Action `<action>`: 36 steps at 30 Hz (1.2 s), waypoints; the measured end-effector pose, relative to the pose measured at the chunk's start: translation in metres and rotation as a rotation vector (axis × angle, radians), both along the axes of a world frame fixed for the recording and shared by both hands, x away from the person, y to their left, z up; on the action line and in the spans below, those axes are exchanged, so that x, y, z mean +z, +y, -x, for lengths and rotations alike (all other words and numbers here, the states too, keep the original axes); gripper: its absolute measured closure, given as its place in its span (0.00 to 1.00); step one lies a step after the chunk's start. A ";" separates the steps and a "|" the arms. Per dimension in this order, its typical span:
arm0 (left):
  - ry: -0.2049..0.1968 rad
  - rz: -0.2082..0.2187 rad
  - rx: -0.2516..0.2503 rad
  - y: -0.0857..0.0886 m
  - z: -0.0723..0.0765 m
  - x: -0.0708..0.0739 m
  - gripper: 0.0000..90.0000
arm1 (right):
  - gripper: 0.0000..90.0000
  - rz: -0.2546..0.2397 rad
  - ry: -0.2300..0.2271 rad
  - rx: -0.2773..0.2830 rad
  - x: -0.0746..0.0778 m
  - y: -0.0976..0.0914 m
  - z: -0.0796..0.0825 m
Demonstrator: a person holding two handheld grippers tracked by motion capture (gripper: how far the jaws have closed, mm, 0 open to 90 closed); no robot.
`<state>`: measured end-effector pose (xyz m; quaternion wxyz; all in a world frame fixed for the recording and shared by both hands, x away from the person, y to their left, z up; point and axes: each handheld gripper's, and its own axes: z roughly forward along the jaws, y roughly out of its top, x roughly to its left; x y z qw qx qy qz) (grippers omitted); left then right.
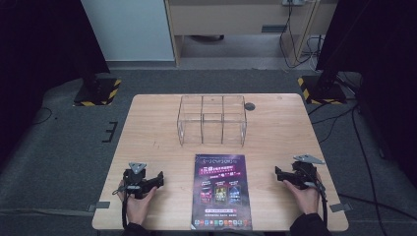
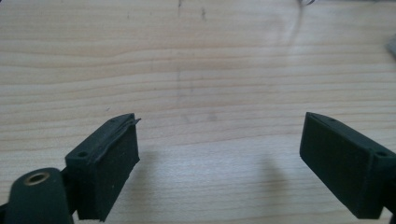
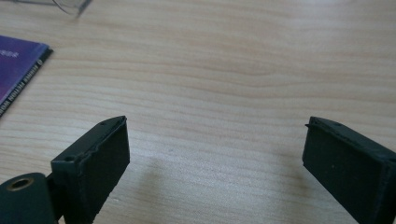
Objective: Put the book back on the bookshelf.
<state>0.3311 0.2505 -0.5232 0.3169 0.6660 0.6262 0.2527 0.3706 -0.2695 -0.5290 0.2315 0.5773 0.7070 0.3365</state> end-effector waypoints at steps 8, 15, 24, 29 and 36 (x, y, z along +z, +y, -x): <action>-0.039 0.061 -0.024 -0.003 0.009 0.010 0.17 | 0.08 -0.031 -0.017 0.035 0.011 0.007 0.006; -0.060 0.071 -0.056 -0.013 0.014 0.019 0.20 | 0.08 -0.071 -0.049 0.062 0.020 0.015 0.011; -0.094 0.082 -0.109 -0.031 0.020 0.027 0.21 | 0.11 -0.089 -0.095 0.098 0.033 0.030 0.014; -0.105 0.092 -0.134 -0.040 0.022 0.029 0.21 | 0.13 -0.097 -0.110 0.119 0.038 0.037 0.017; -0.116 0.106 -0.148 -0.049 0.023 0.031 0.22 | 0.10 -0.115 -0.125 0.153 0.045 0.048 0.019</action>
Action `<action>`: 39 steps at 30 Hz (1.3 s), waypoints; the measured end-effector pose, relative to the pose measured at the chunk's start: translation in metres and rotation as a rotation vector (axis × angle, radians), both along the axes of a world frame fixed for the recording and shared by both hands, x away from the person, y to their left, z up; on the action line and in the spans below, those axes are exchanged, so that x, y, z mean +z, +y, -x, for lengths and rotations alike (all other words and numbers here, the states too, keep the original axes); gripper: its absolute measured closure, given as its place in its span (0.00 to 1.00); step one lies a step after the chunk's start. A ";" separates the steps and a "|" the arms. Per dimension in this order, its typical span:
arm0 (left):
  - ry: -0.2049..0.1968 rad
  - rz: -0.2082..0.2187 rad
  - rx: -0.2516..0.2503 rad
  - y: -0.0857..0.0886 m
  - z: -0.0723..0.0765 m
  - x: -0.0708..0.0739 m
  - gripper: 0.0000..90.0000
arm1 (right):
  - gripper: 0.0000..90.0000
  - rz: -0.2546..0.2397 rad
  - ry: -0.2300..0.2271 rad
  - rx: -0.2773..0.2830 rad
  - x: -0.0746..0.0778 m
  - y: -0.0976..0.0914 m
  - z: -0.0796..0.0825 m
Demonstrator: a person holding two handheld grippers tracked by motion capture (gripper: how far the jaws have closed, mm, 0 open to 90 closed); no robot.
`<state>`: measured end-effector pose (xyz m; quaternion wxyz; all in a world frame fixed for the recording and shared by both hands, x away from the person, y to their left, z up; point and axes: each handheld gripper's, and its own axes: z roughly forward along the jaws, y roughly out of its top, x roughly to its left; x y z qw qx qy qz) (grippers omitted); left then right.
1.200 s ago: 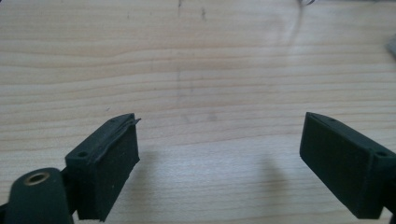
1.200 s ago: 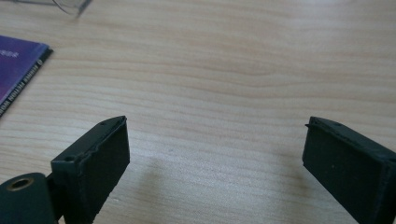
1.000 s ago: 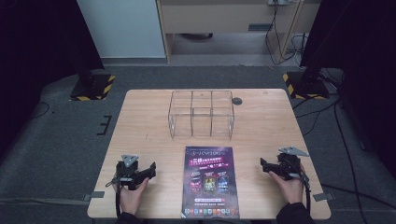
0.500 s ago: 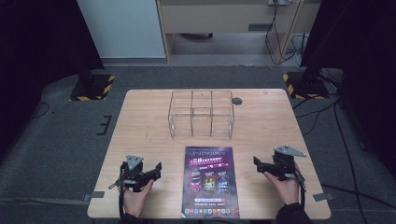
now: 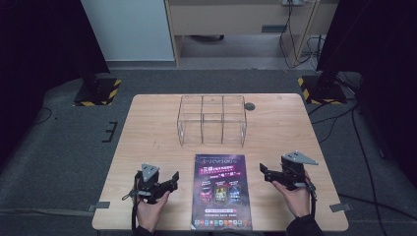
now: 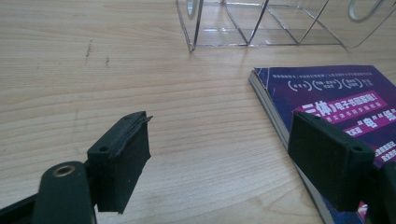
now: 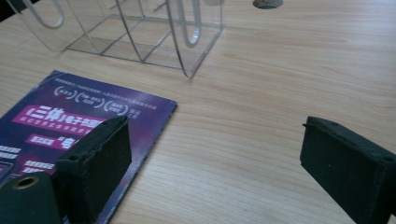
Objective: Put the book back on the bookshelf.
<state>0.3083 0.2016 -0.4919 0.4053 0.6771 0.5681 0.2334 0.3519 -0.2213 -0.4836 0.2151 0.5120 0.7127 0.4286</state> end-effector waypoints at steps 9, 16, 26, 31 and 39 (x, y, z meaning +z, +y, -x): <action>0.004 -0.016 -0.033 -0.011 -0.001 0.001 0.23 | 0.10 -0.008 0.001 0.056 0.007 0.017 -0.001; -0.001 -0.018 -0.055 -0.020 -0.003 0.003 0.24 | 0.10 -0.021 -0.011 0.094 0.014 0.030 -0.002; 0.012 -0.024 -0.104 -0.039 -0.005 -0.003 0.25 | 0.09 -0.009 0.011 0.136 0.006 0.043 0.001; 0.034 -0.017 -0.130 -0.045 -0.003 -0.010 0.26 | 0.10 -0.007 0.027 0.157 -0.001 0.046 0.005; 0.070 -0.039 -0.161 -0.055 -0.003 -0.020 0.28 | 0.10 0.015 0.056 0.172 -0.018 0.051 0.011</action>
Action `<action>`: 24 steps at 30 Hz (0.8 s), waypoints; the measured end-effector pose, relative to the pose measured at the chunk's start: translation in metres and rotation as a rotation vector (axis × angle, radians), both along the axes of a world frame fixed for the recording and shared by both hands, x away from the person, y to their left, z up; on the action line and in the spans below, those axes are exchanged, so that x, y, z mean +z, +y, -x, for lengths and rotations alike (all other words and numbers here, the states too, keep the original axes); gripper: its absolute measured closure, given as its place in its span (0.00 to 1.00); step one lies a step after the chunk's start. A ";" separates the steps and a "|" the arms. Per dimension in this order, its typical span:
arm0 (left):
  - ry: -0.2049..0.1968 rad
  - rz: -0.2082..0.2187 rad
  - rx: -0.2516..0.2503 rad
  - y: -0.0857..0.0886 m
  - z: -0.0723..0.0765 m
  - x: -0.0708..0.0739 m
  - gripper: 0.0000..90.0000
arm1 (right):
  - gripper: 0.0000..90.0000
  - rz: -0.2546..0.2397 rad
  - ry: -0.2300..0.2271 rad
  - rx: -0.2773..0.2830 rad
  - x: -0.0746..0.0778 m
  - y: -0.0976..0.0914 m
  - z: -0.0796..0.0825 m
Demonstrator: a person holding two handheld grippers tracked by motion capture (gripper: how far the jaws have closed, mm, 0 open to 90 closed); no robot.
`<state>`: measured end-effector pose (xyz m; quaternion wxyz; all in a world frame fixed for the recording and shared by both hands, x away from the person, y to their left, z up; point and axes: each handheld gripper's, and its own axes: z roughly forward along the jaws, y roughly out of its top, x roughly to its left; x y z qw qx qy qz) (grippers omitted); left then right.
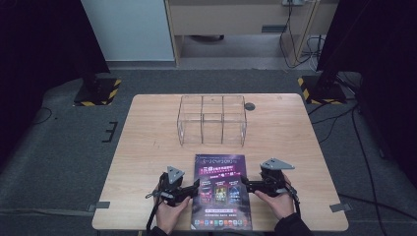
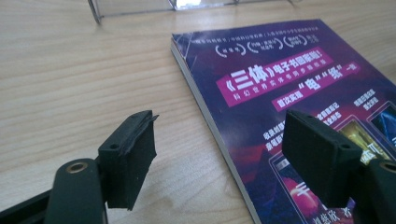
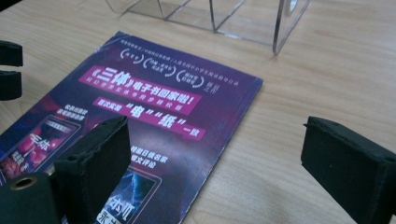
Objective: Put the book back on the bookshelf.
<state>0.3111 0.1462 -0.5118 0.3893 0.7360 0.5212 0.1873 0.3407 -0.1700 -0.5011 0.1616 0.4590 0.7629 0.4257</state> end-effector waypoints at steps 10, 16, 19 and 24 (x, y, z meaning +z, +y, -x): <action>0.036 -0.011 -0.013 -0.009 -0.001 -0.011 0.32 | 0.14 0.026 0.026 0.037 -0.012 0.009 0.003; 0.048 -0.024 -0.018 -0.014 -0.002 -0.015 0.34 | 0.16 0.033 0.057 0.053 -0.021 0.015 0.005; 0.057 -0.027 -0.019 -0.017 -0.002 -0.017 0.34 | 0.17 0.039 0.065 0.066 -0.024 0.017 0.005; 0.049 -0.025 -0.016 -0.019 -0.004 -0.018 0.34 | 0.19 0.058 0.073 0.075 -0.028 0.020 0.006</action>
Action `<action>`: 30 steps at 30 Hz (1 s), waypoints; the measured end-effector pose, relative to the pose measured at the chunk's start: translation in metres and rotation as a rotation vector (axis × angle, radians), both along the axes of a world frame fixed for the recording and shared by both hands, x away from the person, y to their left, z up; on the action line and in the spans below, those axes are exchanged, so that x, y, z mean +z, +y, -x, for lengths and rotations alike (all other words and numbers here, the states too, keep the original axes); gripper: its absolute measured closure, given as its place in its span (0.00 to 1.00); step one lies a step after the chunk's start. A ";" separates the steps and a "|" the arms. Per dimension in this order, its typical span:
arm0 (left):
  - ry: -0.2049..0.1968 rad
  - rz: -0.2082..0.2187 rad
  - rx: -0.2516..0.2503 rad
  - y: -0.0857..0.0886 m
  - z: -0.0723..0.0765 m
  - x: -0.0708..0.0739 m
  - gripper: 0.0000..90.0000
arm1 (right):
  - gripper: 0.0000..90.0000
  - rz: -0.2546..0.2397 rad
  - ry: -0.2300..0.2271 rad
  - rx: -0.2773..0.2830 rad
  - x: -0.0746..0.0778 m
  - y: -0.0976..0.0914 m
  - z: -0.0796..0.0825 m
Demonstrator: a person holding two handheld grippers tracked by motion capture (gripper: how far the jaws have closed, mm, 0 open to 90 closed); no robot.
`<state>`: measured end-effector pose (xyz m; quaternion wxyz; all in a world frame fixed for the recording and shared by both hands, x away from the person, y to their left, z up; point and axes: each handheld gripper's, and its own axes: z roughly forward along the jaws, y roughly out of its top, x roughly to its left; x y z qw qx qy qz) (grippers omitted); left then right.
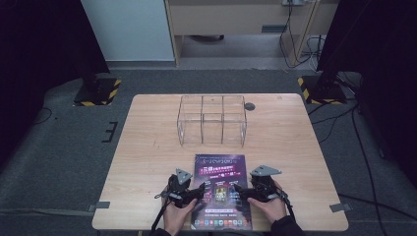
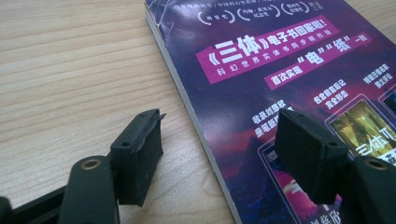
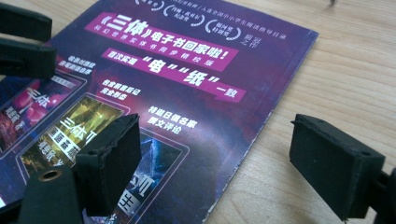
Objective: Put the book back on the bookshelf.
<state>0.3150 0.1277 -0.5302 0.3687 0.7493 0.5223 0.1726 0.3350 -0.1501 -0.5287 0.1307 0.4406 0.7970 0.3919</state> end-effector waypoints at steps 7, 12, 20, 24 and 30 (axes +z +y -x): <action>-0.008 0.005 -0.004 -0.004 0.000 -0.001 0.35 | 0.20 0.003 0.004 0.007 -0.006 0.005 0.001; -0.008 0.022 -0.010 -0.006 0.000 -0.001 0.35 | 0.20 0.001 -0.004 0.010 -0.007 0.008 0.002; -0.009 0.041 -0.015 -0.010 0.000 -0.002 0.35 | 0.21 0.000 -0.011 0.027 -0.007 0.011 0.004; -0.013 0.044 -0.011 -0.012 0.000 -0.003 0.35 | 0.20 -0.005 -0.012 0.029 -0.007 0.011 0.003; -0.019 0.046 0.000 -0.013 -0.001 -0.003 0.34 | 0.20 -0.003 -0.019 0.029 -0.008 0.011 0.004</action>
